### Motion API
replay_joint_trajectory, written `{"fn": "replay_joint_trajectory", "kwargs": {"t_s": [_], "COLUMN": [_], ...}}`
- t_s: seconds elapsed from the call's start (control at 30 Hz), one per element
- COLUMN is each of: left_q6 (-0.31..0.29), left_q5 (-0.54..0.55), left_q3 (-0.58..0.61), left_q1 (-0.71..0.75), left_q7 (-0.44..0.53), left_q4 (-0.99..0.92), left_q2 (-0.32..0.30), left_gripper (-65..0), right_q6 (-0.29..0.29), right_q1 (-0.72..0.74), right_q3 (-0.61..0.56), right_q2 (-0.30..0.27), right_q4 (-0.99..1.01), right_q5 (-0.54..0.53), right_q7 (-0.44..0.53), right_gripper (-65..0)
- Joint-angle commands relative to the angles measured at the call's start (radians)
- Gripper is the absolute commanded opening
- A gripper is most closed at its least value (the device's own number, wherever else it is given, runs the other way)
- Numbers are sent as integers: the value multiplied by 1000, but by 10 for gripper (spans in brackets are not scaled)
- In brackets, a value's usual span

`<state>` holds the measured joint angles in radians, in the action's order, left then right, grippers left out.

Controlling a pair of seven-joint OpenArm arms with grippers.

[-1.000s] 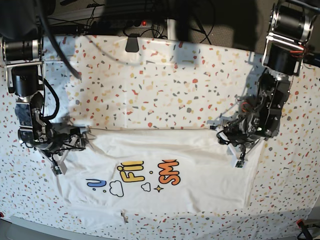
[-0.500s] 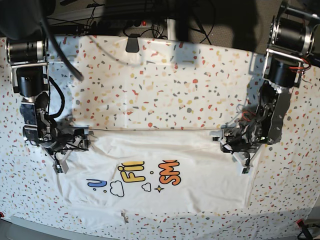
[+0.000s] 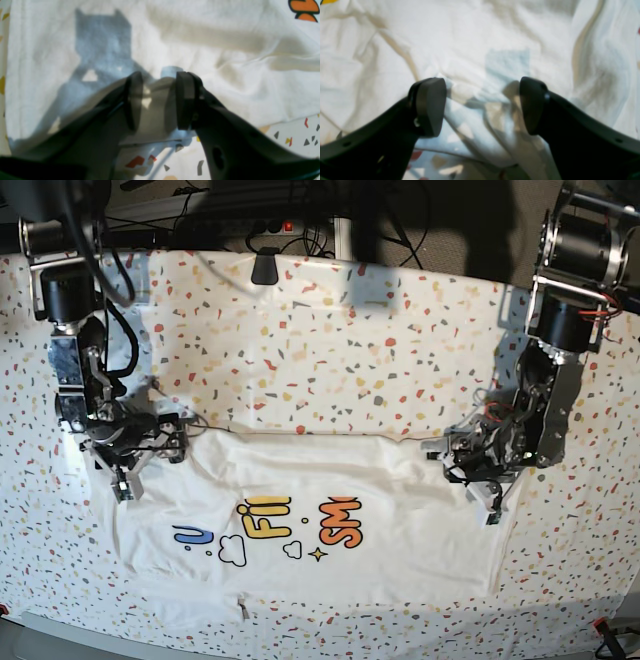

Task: Fold the T-shirt properly
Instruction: 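Pull the folded edge back toward the robot with both grippers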

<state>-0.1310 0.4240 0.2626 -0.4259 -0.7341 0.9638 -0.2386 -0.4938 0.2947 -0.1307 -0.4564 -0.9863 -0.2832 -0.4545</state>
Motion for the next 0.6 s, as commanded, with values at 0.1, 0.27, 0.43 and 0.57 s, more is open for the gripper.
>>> {"fn": "replay_joint_trajectory", "kwargs": {"t_s": [0.1,0.27,0.43,0.57], "left_q6": [11,12,24,57], "left_q5": [-49,-83,-83,-85], "left_q3": [5,5,6,6], "left_q1": [81,142,235,320], "left_q7": [-116,-126,-159,-191], "left_q4": [-14,3,162,333], "left_q2": [-9,-17,-35,-61], "left_gripper": [-435,-435,-435,-435], "right_q6": [-5,-7,-27,-27], "right_q1": [-79,-166,-266,-335], "right_q3": [51,177,242,252], "right_q2": [-3,-3,-7,-12], "right_q4": [-78,-129,-224,-303], "right_q5": [37,39,41,40], "right_q7": [-126,-159,-159,-174], "right_gripper": [-190,-190,-190,-190]}}
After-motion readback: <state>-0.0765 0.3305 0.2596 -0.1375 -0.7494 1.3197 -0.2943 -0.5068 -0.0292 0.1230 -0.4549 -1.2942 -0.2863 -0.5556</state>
